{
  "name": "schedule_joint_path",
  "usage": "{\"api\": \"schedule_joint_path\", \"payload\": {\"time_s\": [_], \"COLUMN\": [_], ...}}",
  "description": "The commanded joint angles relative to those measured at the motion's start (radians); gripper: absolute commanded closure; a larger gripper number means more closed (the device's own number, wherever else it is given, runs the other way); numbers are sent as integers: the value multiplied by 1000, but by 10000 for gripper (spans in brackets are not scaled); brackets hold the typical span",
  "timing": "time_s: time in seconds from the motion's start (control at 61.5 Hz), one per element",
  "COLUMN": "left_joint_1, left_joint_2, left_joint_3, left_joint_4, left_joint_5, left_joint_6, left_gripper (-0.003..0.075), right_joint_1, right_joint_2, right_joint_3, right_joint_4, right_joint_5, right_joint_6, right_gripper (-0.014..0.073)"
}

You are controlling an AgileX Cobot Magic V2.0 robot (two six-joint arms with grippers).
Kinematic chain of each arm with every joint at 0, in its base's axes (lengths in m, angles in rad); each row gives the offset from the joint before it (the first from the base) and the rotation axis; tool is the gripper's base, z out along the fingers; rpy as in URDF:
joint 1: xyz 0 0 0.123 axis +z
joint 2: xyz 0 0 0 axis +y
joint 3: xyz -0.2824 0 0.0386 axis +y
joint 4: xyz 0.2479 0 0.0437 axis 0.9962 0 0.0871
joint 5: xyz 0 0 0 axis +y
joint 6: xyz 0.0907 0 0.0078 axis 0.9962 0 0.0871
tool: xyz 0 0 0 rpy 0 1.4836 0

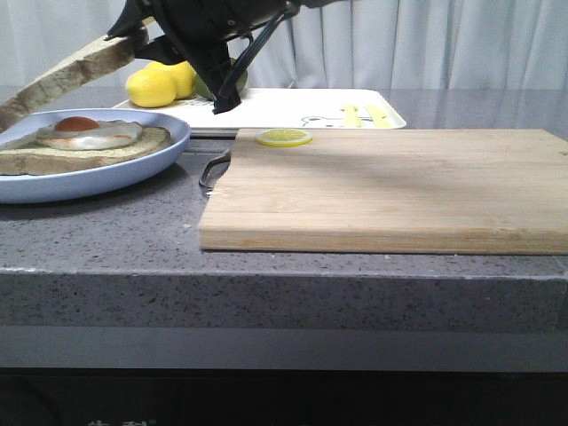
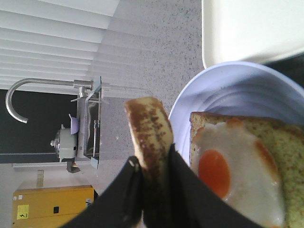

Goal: Place bread and move sandwich to tray
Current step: 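Lower the bread slice onto the fried egg toast with the right gripper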

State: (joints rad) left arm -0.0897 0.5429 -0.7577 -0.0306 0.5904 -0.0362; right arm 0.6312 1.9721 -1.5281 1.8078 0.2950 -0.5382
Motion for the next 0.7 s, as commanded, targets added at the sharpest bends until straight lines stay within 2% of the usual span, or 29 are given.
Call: {"api": "schedule_joint_path", "payload": {"time_s": [0.0, 0.146, 0.682], "left_joint_1": [0, 0, 0], "left_joint_2": [12, 12, 12], "left_joint_3": [-30, -30, -30], "left_joint_4": [-3, -3, -3], "left_joint_5": [-80, -80, -74], "left_joint_6": [-8, -8, -8], "left_gripper": [227, 227, 227], "right_joint_1": [-2, -2, -85], "right_joint_2": [-58, -58, -62], "right_joint_3": [-27, -27, -27], "right_joint_4": [3, -17, -315], "right_joint_5": [39, 41, 303], "right_joint_6": [-11, -11, -4], "right_gripper": [282, 188, 190]}}
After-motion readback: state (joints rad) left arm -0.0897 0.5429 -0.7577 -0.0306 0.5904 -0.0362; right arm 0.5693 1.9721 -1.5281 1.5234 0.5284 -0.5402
